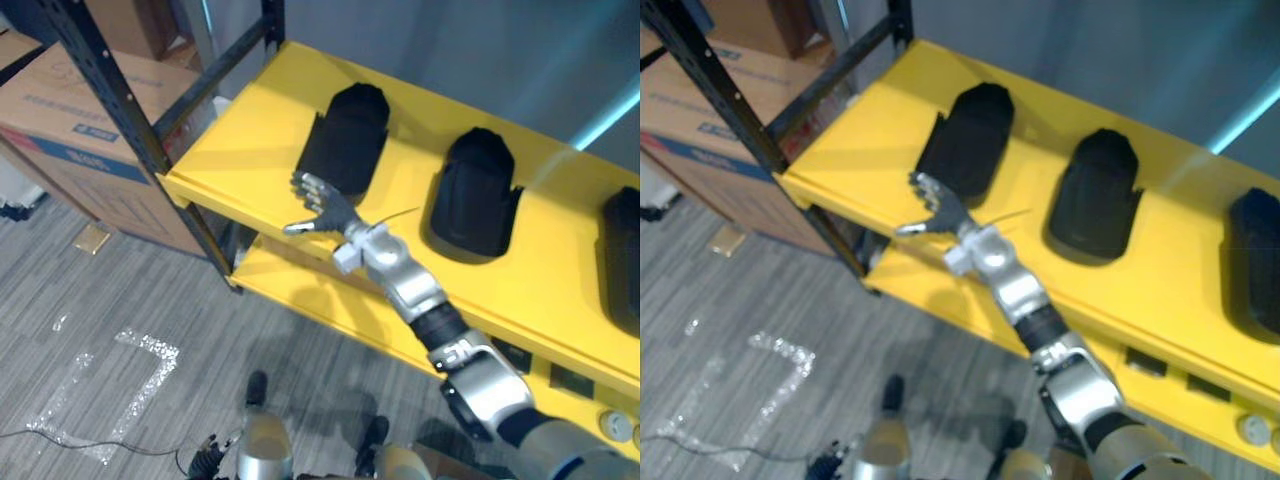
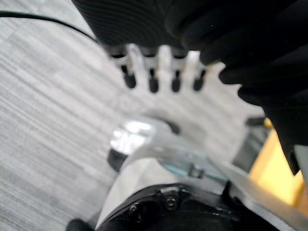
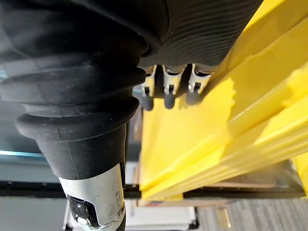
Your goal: Walk over and take plastic housings, then place them on the shelf
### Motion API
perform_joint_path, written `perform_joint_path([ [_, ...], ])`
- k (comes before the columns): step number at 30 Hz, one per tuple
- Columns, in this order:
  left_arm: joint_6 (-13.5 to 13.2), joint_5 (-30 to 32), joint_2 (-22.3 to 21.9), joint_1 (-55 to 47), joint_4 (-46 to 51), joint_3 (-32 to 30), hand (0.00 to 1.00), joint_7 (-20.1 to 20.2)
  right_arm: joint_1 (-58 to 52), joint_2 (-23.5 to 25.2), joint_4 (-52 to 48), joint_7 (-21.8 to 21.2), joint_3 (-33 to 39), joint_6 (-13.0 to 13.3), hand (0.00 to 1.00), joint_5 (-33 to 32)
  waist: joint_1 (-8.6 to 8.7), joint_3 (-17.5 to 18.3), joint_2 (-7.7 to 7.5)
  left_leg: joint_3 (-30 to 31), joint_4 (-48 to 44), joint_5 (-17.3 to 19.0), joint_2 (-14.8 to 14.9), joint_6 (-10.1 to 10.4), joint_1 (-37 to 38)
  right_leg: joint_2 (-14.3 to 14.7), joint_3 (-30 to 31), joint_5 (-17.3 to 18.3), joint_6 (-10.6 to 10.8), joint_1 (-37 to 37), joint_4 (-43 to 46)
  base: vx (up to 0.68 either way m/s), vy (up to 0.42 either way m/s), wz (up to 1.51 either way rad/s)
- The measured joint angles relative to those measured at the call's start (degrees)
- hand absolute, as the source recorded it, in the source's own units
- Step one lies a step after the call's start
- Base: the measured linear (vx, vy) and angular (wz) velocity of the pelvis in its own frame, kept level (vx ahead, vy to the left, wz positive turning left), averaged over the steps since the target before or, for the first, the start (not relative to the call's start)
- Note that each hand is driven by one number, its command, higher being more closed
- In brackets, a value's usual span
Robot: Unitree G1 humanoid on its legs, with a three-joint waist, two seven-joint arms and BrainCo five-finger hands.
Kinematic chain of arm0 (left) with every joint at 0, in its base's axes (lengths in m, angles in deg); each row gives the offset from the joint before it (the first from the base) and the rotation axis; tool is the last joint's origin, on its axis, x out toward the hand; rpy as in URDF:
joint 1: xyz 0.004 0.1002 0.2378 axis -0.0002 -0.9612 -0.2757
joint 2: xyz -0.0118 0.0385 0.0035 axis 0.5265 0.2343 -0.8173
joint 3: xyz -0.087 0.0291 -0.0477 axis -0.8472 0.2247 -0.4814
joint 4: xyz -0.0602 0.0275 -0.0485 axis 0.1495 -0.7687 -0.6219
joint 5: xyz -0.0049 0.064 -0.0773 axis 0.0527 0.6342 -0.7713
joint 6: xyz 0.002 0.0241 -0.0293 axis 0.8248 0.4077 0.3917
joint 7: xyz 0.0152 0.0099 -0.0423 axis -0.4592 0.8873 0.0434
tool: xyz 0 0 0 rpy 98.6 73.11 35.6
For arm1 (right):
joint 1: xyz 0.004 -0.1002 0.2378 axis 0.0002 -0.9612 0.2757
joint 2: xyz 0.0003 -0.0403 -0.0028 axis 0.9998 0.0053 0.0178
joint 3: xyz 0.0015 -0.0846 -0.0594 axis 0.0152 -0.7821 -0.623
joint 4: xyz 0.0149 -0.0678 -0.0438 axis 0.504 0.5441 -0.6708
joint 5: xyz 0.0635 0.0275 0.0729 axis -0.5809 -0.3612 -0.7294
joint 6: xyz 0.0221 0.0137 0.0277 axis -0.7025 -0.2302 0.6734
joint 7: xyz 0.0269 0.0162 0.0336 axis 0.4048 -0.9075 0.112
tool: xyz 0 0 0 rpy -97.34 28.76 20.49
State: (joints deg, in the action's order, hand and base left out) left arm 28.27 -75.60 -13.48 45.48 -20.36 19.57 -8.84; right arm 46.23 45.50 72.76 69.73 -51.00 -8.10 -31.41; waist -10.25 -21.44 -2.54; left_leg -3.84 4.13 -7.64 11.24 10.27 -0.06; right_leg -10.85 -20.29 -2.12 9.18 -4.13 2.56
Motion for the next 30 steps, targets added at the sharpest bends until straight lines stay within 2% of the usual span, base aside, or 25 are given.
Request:
perform_joint_path([
  [3, 0.0, 0.0, -0.2, 0.0, 0.0, -0.2, 0.00, 0.0, 0.2, -0.1, 0.0, -4.6, 0.0, 1.5, 0.00, -0.8, 0.01, -0.1, 0.12, 0.0, -0.1, 0.0, 0.0, 0.0, 0.0, 0.0, 0.0, 0.0, 0.0, 0.0, 0.1, 0.00, 0.000, 0.00],
  [5, 0.1, 0.0, -0.6, 0.0, 0.0, -1.2, 0.00, 0.1, 0.5, -0.1, -0.2, -10.2, -0.5, 1.7, 0.00, -2.8, 0.01, -0.1, 0.12, 0.0, -0.1, 0.0, 0.0, 0.0, 0.0, 0.0, 0.0, 0.0, 0.0, 0.0, 0.1, 0.00, 0.000, 0.00],
  [8, 0.1, 0.1, -0.7, 0.0, 0.0, -1.5, 0.00, 0.2, 0.6, -0.1, -5.7, -15.7, -4.9, 2.1, 0.00, -4.0, 0.06, -0.1, 0.12, 0.0, -0.1, 0.1, 0.1, 0.0, 0.0, 0.0, 0.0, 0.0, 0.0, 0.0, 0.0, 0.00, 0.000, 0.00],
  [12, 0.1, 0.1, -0.8, 0.0, 0.0, -1.7, 0.00, 0.2, 0.8, 0.7, -18.8, -15.1, -6.3, 2.3, 0.00, -6.7, 0.08, -0.1, 0.10, -0.1, -0.1, 0.1, 0.1, 0.1, 0.1, 0.1, 0.0, 0.0, 0.0, 0.0, -0.1, 0.00, 0.000, 0.00],
  [14, 0.0, 0.1, -0.8, 0.0, 0.0, -1.7, 0.00, 0.1, 0.9, 1.5, -22.7, -11.8, -5.2, 3.0, 0.00, -7.2, 0.08, 0.0, 0.05, -0.1, -0.1, 0.1, 0.1, 0.1, 0.1, 0.1, 0.0, 0.0, 0.0, 0.0, -0.1, 0.00, 0.000, 0.00],
  [17, 0.0, 0.1, -0.8, -0.1, 0.0, -1.7, 0.00, -0.2, 0.9, 1.5, -24.6, -4.6, -0.7, 3.9, 0.00, -0.9, 0.21, 0.0, -0.06, -0.3, -0.1, 0.1, 0.1, 0.1, 0.1, 0.1, 0.1, 0.0, 0.0, 0.0, -0.1, 0.00, 0.000, -0.01],
  [19, 0.0, 0.0, -0.9, -0.4, 0.0, -1.7, 0.00, -1.0, 0.6, 0.6, -24.4, 3.8, 3.0, 3.8, 0.00, 5.4, 0.26, 0.1, -0.10, -1.1, 0.1, 0.1, 0.1, 0.1, 0.3, 0.1, 0.6, -0.2, 0.2, 0.3, -0.3, 0.00, 0.001, -0.11],
  [20, -0.1, 0.0, -1.0, -0.5, 0.0, -1.7, 0.00, -1.1, 0.6, 0.4, -24.3, 6.1, 3.9, 3.6, 0.00, 7.0, 0.26, 0.1, -0.11, -1.4, 0.2, 0.1, 0.1, 0.1, 0.3, 0.1, 0.9, -0.2, 0.2, 0.4, -0.3, 0.00, 0.004, -0.21],
  [22, -0.4, -0.1, -1.0, -0.8, -0.1, -1.6, 0.00, -1.3, 0.2, -0.5, -22.9, 14.1, 7.6, 3.4, 0.00, 9.2, 0.61, 0.1, -0.23, -2.0, 0.3, 0.1, 0.1, 0.1, 0.4, 0.1, 1.7, -0.8, 0.0, 0.9, -0.6, 0.00, 0.003, -0.18],
  [25, -0.5, -0.2, -1.0, -1.1, -0.3, -1.6, 0.00, -1.6, -1.2, -1.6, -22.1, 19.2, 9.7, 3.3, 0.00, 11.1, 1.64, 0.1, -0.25, -2.4, 0.3, 0.1, 0.1, 0.1, 0.6, 0.1, 2.1, -1.2, 0.0, 0.9, -1.0, 0.01, -0.001, -0.09],
  [27, -0.5, -0.7, -0.9, -1.1, -0.5, -1.6, 0.00, -1.6, -2.1, -1.8, -22.0, 20.2, 9.5, 3.0, 0.00, 11.6, 1.67, 0.2, -0.25, -3.1, 0.3, 0.1, 0.1, 0.0, 1.2, 0.2, 3.1, -1.3, 0.0, 0.8, -1.1, 0.02, 0.000, -0.18],
  [30, -0.6, -1.4, -0.9, -1.1, -0.9, -1.5, 0.00, -1.6, -2.4, -2.0, -22.0, 21.8, 9.5, -0.2, 0.00, 14.0, 2.03, 0.2, -0.22, -3.4, 0.4, 0.1, 0.1, 0.0, 1.8, 0.2, 3.2, -1.5, 0.0, 0.5, -1.2, 0.01, -0.001, -0.06],
])
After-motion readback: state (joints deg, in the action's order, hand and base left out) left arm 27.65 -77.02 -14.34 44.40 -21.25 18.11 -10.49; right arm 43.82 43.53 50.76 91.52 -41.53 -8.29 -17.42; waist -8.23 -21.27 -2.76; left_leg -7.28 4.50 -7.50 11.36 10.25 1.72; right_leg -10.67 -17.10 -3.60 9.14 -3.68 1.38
